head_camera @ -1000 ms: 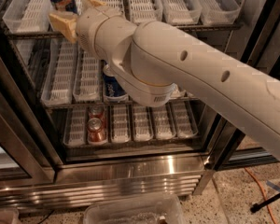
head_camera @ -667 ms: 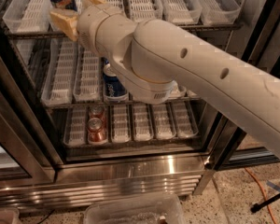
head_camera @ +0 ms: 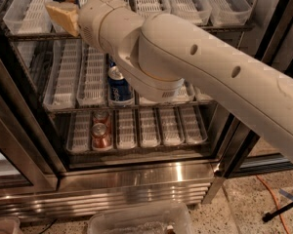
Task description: Pick redbull can from top shelf of fridge
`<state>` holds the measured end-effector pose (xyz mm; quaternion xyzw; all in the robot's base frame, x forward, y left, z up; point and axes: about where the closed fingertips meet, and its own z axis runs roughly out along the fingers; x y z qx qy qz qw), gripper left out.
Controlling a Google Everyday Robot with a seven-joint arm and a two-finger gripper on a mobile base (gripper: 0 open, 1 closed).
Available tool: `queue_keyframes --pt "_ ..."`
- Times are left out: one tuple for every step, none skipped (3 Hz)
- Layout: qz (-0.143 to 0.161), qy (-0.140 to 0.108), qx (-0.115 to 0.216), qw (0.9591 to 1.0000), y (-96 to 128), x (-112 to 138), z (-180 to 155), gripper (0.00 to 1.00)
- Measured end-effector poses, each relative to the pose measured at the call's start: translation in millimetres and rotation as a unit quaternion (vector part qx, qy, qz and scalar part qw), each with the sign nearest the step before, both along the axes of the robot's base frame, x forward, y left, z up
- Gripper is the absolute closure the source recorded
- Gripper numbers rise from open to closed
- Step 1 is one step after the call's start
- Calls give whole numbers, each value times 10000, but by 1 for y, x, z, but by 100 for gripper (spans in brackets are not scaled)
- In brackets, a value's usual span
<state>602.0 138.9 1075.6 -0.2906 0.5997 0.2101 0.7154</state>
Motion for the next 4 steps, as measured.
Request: queue_keyframes --pt "9 -3 0 10000 0 0 0 42" --pt "9 -3 0 10000 0 0 0 38" --pt "34 -7 -17 10000 3 0 0 27" --pt "90 -2 -42 10000 8 3 -3 29"
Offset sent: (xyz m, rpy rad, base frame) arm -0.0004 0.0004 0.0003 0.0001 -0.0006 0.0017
